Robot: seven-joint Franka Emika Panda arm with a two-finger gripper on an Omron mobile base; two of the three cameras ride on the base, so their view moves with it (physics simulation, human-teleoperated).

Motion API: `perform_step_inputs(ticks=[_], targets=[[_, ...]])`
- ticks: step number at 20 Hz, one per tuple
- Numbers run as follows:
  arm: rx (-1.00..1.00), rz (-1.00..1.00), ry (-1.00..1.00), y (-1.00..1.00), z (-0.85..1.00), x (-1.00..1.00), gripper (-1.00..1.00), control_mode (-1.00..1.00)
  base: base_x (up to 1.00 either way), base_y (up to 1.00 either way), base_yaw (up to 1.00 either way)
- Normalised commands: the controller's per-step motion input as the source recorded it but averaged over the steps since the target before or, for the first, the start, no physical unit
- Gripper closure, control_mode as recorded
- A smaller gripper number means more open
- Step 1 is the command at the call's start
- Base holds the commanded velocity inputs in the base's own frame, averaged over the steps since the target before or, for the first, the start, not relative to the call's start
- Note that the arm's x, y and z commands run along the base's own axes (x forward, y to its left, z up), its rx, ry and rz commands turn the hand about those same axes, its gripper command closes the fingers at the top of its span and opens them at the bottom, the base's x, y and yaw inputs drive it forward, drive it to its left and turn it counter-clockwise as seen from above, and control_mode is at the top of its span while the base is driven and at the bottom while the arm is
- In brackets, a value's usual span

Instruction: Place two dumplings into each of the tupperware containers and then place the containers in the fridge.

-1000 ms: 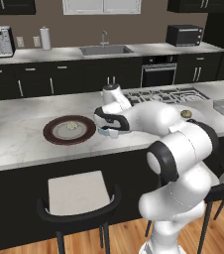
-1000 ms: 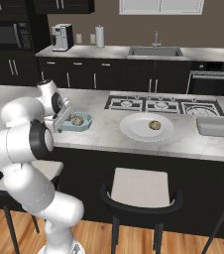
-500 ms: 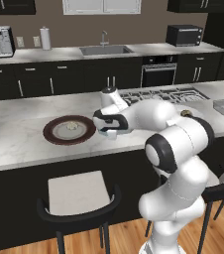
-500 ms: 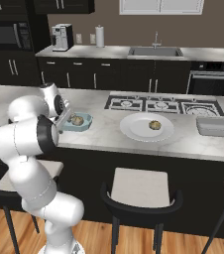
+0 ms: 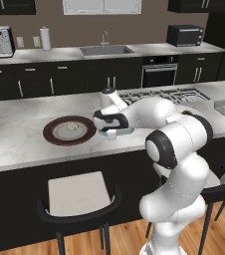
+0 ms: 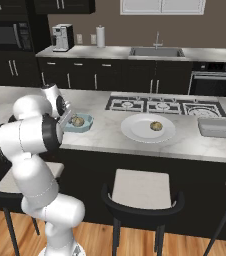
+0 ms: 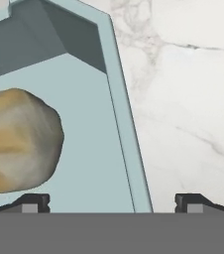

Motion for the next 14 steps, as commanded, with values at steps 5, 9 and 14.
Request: perform_step_inputs(ticks=[5,9,14], targets=[[-0.01,-0.04,0.01,0.3,-0.42,0.0,1.0,-1.0,0.0,0.0,0.0],[0.0,-0.03,0.0,0.02,-0.28,-0.07,1.0,-1.0,0.0,0.0,0.0],[0.0,-0.07,0.0,0.0,-0.2,-0.27,1.0,-1.0,0.0,0.0,0.0]])
